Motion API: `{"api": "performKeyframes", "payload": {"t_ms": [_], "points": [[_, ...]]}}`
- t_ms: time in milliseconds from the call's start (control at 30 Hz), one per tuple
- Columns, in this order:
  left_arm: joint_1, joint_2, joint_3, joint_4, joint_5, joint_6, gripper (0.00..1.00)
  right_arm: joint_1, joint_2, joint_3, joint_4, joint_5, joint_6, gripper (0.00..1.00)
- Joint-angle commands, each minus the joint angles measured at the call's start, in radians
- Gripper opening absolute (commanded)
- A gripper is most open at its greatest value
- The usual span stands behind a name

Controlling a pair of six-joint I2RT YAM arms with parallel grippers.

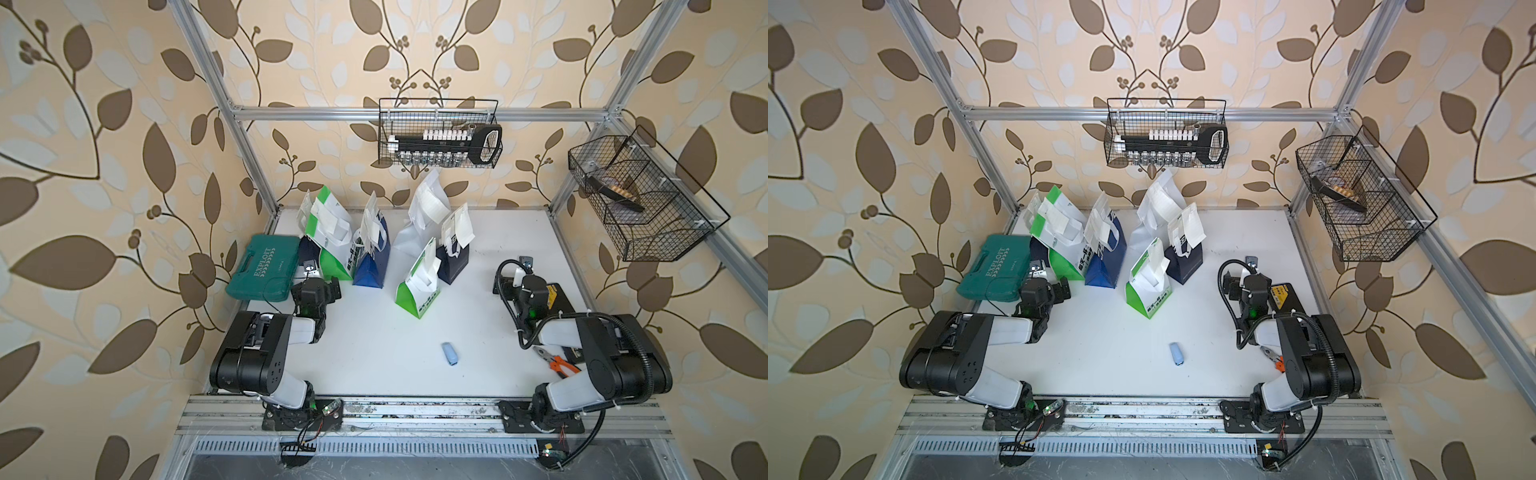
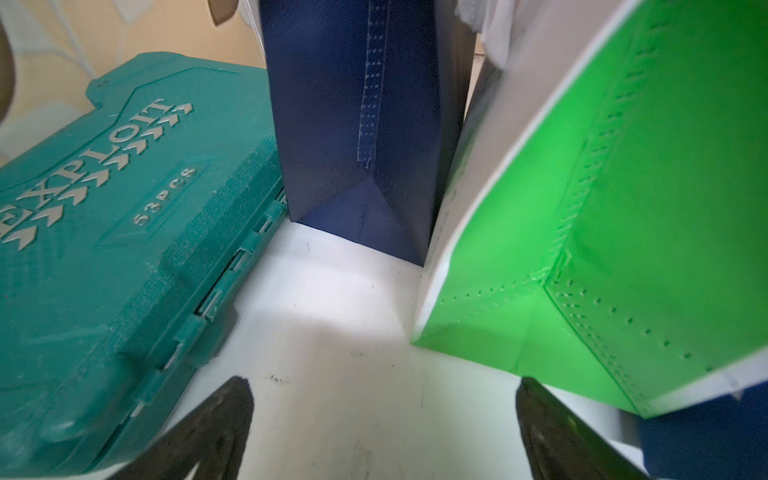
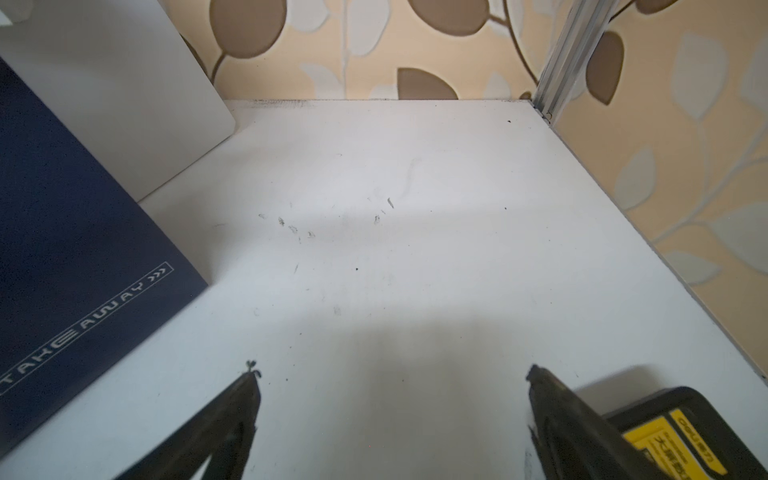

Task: Staple the receipts to the bags
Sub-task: Reset both arms

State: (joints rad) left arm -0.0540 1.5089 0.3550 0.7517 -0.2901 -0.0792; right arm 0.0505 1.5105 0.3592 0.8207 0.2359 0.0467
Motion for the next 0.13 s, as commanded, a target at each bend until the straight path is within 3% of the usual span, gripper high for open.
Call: {"api": "performKeyframes", "payload": {"t_ms": [0,100], "points": [[-0.012,-0.008,0.016,0.021,-0.021,0.018,0.99,0.002,-0.004,-0.001,0.023,0.012,-0.01,1.0],[-0.014,-0.013,0.014,0.021,-0.023,0.018,0.99,0.002,-0.004,-0.001,0.023,0.013,-0.01,1.0]]}}
